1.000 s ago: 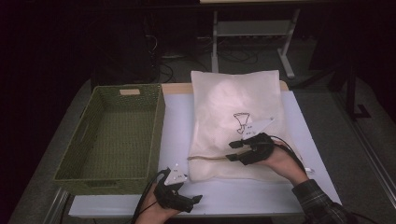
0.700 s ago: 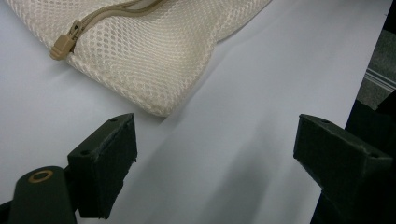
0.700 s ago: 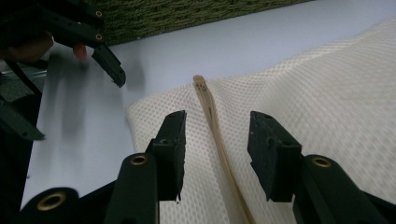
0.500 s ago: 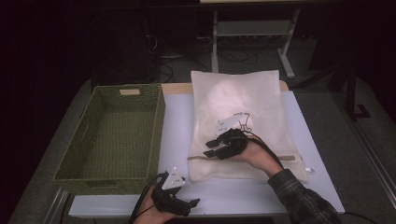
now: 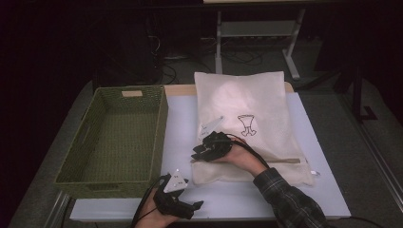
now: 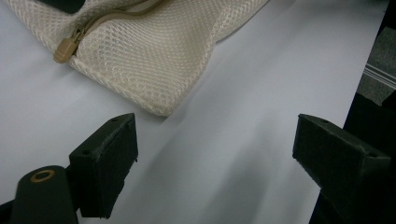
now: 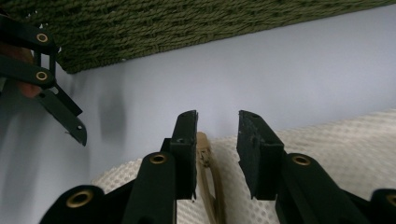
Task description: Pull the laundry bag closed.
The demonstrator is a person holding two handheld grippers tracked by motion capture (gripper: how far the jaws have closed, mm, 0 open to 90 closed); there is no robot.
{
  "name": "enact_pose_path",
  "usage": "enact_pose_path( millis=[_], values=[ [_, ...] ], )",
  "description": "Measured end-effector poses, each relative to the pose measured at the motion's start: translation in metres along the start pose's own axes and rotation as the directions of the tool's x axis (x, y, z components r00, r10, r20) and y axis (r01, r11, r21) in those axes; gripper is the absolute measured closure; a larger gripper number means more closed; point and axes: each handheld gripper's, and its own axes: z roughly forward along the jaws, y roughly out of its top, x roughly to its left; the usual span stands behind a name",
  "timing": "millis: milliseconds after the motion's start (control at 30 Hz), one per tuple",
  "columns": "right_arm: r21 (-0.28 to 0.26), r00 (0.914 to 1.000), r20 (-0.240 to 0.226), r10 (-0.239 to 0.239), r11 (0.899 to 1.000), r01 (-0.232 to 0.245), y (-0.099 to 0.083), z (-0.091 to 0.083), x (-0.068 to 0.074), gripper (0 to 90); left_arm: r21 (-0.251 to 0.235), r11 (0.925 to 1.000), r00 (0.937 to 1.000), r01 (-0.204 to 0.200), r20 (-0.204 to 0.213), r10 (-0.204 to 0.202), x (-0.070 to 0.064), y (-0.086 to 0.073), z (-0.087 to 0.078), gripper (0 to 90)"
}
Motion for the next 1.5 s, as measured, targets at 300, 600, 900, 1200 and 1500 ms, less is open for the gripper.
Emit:
enact_pose_path(
  millis=[300,600,900,1200,1500],
  values=[
    [0.042,0.9997,-0.021,-0.013,0.999,0.014,0.001,0.02,0.002,70.7,0.007,1.0,1.0,-0.002,0.004,0.002,0.0,0.0,0.001,13.4],
    [0.067,0.9996,-0.015,-0.023,0.997,0.024,-0.001,0.03,0.003,75.6,0.002,1.0,0.9999,-0.002,0.01,0.002,0.0,0.001,0.001,13.4],
    [0.064,0.9996,-0.02,-0.022,0.998,0.023,-0.002,0.032,0.003,80.7,0.001,1.0,0.9999,-0.001,0.011,0.001,-0.001,0.001,0.001,13.4],
    [0.041,0.9995,-0.031,0.006,0.999,-0.005,-0.002,0.024,0.002,80.7,0.002,1.0,0.9999,-0.004,0.015,0.004,-0.001,0.002,0.002,13.5],
    [-0.004,0.9995,-0.024,0.019,1.0,-0.019,0.002,0.012,0.002,80.6,0.006,1.0,0.9998,-0.006,0.019,0.006,0.0,0.002,0.003,13.5]
  ],
)
